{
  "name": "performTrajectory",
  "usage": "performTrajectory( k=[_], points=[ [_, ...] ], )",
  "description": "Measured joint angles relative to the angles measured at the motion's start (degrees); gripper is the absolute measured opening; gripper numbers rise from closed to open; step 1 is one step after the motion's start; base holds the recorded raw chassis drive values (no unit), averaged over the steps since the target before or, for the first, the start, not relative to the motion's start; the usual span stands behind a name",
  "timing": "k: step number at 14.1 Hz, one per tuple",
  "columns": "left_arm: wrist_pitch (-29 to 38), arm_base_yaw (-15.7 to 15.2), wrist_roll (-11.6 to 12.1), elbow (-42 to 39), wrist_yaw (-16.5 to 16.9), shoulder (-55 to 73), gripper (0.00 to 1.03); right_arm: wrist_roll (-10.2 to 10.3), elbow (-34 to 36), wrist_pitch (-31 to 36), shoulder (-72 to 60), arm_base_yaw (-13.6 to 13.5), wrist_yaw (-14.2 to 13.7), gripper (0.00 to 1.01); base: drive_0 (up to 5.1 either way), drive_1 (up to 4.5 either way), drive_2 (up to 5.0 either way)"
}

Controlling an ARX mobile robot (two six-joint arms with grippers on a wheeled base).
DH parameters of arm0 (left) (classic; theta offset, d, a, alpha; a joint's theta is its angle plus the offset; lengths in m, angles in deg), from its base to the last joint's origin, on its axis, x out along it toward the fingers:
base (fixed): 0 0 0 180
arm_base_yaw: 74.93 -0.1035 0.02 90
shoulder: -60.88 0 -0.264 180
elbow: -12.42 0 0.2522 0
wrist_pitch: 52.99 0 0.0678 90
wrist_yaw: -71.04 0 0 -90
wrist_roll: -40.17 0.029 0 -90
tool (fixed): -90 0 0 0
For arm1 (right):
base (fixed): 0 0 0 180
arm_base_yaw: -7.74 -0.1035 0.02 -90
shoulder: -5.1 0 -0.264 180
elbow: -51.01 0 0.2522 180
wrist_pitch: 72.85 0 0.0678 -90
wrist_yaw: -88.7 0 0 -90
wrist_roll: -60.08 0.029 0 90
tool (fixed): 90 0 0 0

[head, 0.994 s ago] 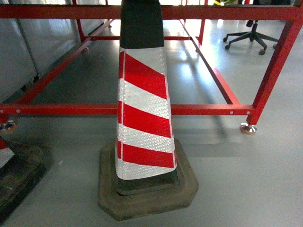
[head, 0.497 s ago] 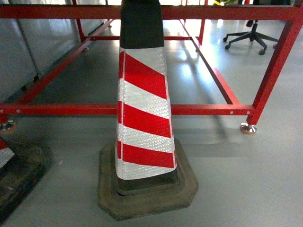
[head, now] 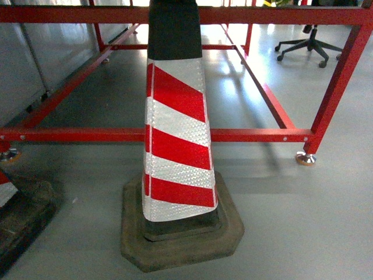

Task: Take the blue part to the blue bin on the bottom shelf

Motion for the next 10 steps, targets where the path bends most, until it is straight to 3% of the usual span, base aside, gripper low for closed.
performTrajectory(
  k=[10],
  points=[
    [0.00,0.00,-0.02,0.00,0.00,0.00,0.98,0.00,0.00,0.00,0.00,0.00,0.00,0.98,0.0,0.00,0.0]
  ],
)
